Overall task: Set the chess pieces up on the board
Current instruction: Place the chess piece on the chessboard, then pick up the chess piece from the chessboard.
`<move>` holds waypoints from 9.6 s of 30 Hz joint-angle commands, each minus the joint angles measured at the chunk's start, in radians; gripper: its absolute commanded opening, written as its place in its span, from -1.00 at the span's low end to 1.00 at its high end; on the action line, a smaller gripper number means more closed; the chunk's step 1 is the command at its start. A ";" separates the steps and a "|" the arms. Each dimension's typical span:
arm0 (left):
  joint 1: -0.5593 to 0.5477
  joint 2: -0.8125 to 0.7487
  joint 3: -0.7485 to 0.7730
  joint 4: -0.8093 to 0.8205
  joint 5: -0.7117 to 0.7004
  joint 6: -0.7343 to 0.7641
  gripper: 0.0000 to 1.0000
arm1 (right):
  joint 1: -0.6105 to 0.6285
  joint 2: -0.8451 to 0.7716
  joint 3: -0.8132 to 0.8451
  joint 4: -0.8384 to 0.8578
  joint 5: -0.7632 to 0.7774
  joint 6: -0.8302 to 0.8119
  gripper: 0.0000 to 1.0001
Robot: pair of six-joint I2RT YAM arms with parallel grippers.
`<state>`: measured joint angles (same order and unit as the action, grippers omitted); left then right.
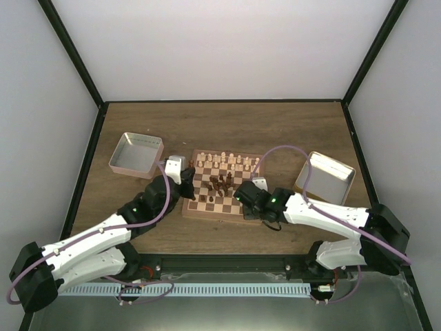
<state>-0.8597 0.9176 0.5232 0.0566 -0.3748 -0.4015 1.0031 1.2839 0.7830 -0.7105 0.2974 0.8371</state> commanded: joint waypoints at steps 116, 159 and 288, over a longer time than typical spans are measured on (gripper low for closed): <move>0.011 -0.090 -0.067 0.650 0.551 0.184 -0.54 | -0.273 -0.070 -0.018 1.444 -0.945 0.673 -0.71; 0.011 -0.065 0.080 0.152 0.448 0.149 -0.92 | -0.281 -0.220 0.049 0.766 -0.407 0.229 0.19; 0.079 0.802 0.578 -0.592 0.260 -0.031 -0.70 | -0.369 -0.420 -0.162 0.437 0.033 0.038 0.27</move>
<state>-0.7853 1.7103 1.0950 -0.5362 -0.1226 -0.4389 0.6388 0.8810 0.6224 -0.2825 0.3283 0.8825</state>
